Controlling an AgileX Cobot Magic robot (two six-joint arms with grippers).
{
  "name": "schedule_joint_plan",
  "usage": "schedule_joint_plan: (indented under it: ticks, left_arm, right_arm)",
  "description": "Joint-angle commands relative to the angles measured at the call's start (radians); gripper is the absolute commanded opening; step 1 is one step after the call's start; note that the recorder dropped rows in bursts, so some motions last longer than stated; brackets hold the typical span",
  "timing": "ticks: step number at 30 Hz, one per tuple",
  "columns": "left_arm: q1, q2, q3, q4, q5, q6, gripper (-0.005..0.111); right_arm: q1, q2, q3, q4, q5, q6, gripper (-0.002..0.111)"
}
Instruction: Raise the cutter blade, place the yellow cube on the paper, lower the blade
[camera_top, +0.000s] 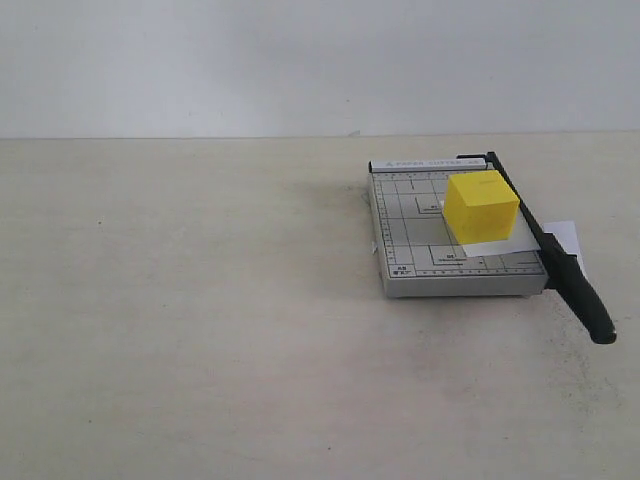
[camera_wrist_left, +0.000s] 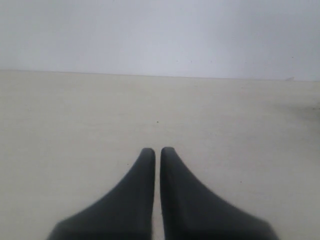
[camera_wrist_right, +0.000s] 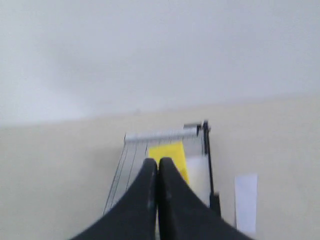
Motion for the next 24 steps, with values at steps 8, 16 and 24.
schedule_joint_plan:
  ticks: [8, 16, 24]
  left_arm:
    - [-0.005, -0.004, 0.003, -0.010, -0.009, -0.011, 0.004]
    - [-0.005, -0.004, 0.003, -0.010, -0.009, -0.011, 0.004]
    - [-0.005, -0.004, 0.003, -0.010, -0.009, -0.011, 0.004]
  right_arm:
    - [0.004, -0.304, 0.226, -0.001, -0.162, -0.025, 0.000]
    - [0.002, -0.304, 0.250, -0.002, -0.100, -0.059, 0.000]
    - [-0.037, -0.339, 0.375, 0.034, -0.161, -0.209, 0.000]
